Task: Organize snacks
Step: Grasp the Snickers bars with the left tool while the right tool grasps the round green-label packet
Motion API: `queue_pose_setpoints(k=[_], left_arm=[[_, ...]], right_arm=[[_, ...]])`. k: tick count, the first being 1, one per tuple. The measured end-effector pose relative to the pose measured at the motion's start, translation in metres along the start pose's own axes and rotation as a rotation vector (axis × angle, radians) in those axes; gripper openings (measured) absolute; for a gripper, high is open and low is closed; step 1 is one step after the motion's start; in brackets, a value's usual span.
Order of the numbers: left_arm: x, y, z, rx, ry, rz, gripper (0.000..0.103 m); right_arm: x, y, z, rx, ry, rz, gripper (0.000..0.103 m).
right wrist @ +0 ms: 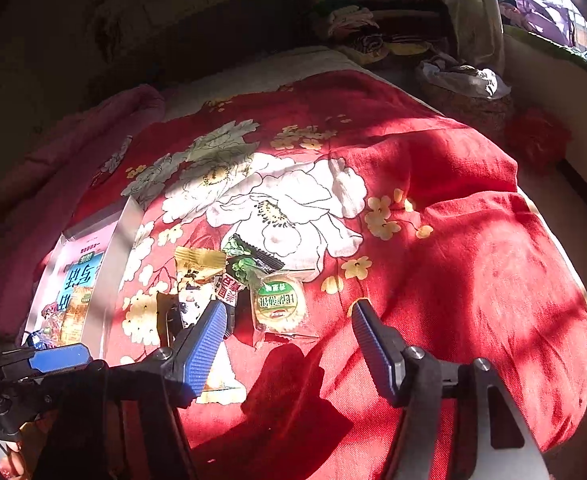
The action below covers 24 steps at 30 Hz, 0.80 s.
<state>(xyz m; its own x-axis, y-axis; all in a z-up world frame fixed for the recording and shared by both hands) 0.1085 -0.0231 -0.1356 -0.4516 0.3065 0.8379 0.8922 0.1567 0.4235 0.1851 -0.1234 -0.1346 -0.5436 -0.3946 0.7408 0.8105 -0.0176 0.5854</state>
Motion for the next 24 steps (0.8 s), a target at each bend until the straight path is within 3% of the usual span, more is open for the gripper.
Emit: queue_pose_setpoints(k=[14, 19, 24], left_arm=[[-0.047, 0.013, 0.003, 0.130, -0.081, 0.058, 0.066], [-0.059, 0.017, 0.003, 0.150, -0.077, 0.071, 0.059], [-0.071, 0.024, -0.008, 0.135, -0.060, 0.094, 0.047]], right_arm=[[-0.043, -0.006, 0.004, 0.069, -0.008, 0.114, 0.045], [-0.054, -0.006, 0.004, 0.070, 0.006, 0.141, 0.038], [-0.055, -0.006, 0.003, 0.058, 0.016, 0.144, 0.038]])
Point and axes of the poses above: each gripper's, at about its wrist camera, not at the fingertips, and x roughly against the way its jaws point, z to its left, y to its top, the point moved 10 cm from there along -x, roughly the way its jaws point, and after that the axes turned 10 degrees about -x, right-handed, at the moved point
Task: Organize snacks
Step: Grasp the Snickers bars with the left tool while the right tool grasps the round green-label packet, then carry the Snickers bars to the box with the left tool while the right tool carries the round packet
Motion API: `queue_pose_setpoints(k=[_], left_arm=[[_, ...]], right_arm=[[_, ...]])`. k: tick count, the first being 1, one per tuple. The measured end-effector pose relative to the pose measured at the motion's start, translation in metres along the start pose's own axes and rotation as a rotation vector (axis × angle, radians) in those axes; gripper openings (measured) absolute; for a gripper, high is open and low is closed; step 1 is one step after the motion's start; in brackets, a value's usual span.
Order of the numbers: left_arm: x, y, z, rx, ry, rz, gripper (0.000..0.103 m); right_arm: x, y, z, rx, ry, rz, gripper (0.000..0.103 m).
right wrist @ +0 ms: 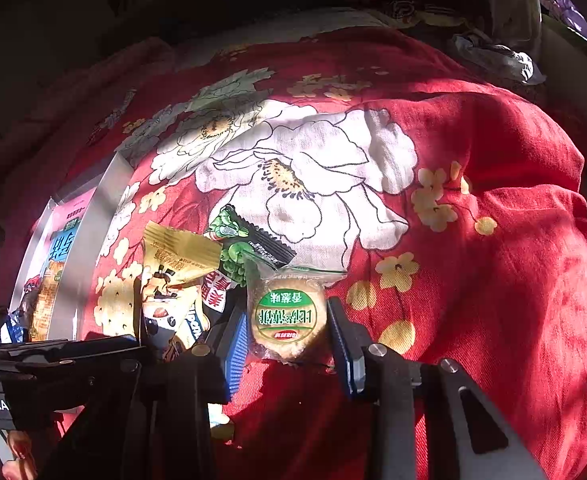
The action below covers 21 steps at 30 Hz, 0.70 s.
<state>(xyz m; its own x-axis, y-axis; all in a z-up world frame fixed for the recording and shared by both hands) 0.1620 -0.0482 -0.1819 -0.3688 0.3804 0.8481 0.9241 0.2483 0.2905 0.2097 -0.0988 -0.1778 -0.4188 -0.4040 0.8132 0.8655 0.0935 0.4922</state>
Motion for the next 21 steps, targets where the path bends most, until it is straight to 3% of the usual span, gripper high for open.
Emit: queue_pose_setpoints(k=[5, 14, 21], left_arm=[[-0.015, 0.000, -0.008, -0.030, 0.041, 0.020, 0.037], [-0.003, -0.005, -0.005, -0.061, 0.027, -0.013, 0.029], [0.016, -0.013, -0.002, -0.073, 0.016, -0.033, 0.029]], right_arm=[[-0.004, -0.001, 0.000, 0.003, -0.002, 0.008, 0.038], [0.002, 0.001, 0.000, -0.041, 0.067, 0.001, 0.037], [0.021, 0.006, -0.002, -0.078, 0.114, -0.045, 0.036]])
Point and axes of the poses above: each gripper's, at about its wrist camera, not at the fingertips, and x roughly against the way its jaws point, z to its left, y to its top, the point moved 10 cm from there along -x, roughly the way its jaws point, and after that the axes turned 10 degrees about -x, right-handed, at the moved point
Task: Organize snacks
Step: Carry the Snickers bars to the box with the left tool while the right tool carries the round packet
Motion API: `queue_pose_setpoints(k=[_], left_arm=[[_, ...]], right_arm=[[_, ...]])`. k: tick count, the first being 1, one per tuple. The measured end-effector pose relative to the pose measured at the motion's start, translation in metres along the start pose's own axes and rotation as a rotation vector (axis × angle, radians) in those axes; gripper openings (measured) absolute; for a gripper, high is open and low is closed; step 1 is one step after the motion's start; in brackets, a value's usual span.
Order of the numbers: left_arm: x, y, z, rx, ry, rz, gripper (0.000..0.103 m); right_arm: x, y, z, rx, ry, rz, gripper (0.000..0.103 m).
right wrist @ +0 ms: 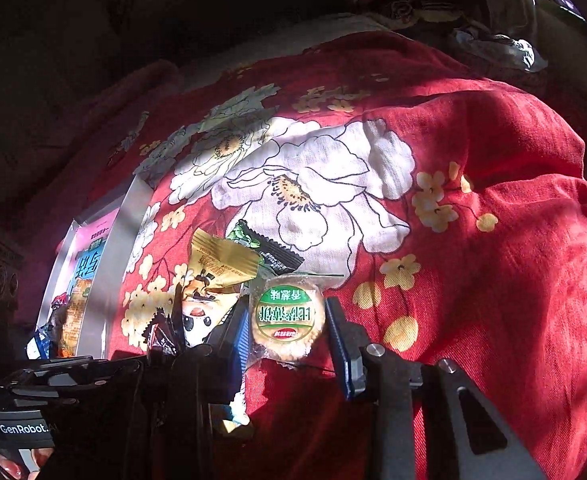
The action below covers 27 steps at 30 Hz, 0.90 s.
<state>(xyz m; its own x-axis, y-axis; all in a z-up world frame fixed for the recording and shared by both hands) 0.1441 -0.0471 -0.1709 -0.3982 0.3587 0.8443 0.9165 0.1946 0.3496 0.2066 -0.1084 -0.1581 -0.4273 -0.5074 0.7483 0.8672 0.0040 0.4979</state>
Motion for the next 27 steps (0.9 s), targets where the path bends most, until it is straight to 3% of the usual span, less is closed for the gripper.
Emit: queue_pose_setpoints(k=[9, 27], left_arm=[[0.038, 0.000, 0.004, -0.008, 0.003, -0.062, 0.029], [0.109, -0.011, 0.039, 0.013, 0.056, -0.171, 0.029]], right_arm=[[0.035, 0.005, 0.002, -0.064, 0.078, -0.075, 0.036], [0.082, -0.017, 0.103, 0.163, 0.255, -0.180, 0.036]])
Point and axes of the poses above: each gripper's, at about its wrist camera, not at the fingertips, and x roughly against the way its jaws point, z to its left, y to its top, the point moved 10 cm from there along -x, roughly the way its jaws point, and after that the axes turned 10 degrees about -x, right-handed, at the moved point
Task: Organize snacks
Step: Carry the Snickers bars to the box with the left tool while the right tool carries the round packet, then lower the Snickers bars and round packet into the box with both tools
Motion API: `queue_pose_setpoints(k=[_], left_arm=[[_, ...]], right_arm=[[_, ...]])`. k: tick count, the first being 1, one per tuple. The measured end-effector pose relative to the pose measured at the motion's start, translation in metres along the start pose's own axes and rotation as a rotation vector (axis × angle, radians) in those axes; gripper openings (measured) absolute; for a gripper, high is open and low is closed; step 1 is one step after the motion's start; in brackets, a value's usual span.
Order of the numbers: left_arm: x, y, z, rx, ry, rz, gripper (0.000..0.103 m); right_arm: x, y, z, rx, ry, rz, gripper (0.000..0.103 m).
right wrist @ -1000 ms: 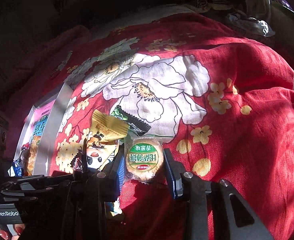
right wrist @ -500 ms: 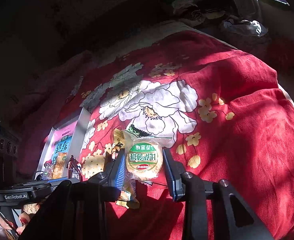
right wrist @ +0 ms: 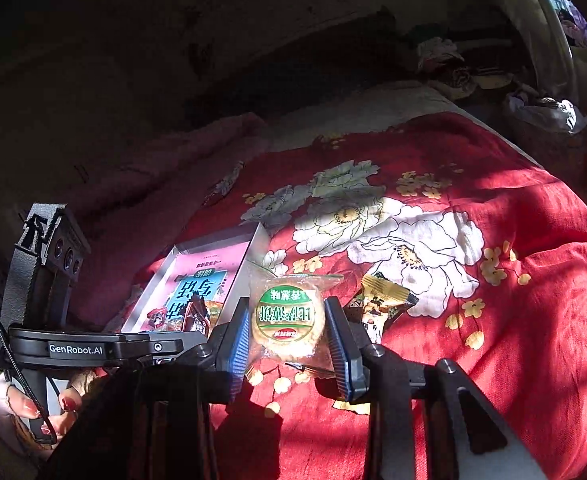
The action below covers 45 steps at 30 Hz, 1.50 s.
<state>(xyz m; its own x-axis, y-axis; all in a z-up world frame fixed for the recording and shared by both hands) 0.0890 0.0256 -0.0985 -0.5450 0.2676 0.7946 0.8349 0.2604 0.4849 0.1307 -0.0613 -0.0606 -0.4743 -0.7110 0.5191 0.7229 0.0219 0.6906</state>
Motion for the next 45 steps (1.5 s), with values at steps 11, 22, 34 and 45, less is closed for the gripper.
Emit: queue_pose_setpoints(k=[11, 22, 34, 45], left_arm=[[0.041, -0.005, 0.040, 0.064, 0.031, -0.065, 0.029], [0.091, -0.016, 0.102, 0.149, 0.098, -0.144, 0.029], [0.117, -0.046, 0.165, 0.228, 0.196, -0.154, 0.029], [0.115, -0.060, 0.192, 0.208, 0.290, -0.127, 0.029]], right_arm=[[-0.016, -0.024, 0.060, 0.100, 0.066, 0.050, 0.036], [-0.036, -0.054, 0.113, 0.185, 0.118, 0.125, 0.036], [-0.049, -0.076, 0.130, 0.235, 0.119, 0.173, 0.036], [-0.058, -0.079, 0.125, 0.234, 0.100, 0.185, 0.036]])
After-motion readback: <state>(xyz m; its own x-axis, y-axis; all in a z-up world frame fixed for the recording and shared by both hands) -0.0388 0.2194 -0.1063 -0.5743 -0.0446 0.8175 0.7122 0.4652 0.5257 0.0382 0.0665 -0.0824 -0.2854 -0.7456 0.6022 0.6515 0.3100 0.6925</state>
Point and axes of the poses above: each gripper's, at about its wrist camera, not at the fingertips, and x roughly against the way its jaws point, z to its left, y to its top, the point moved 10 cm from there along -x, roughly the way its jaws point, and after that the axes turned 10 degrees about -x, right-handed, at the moved point
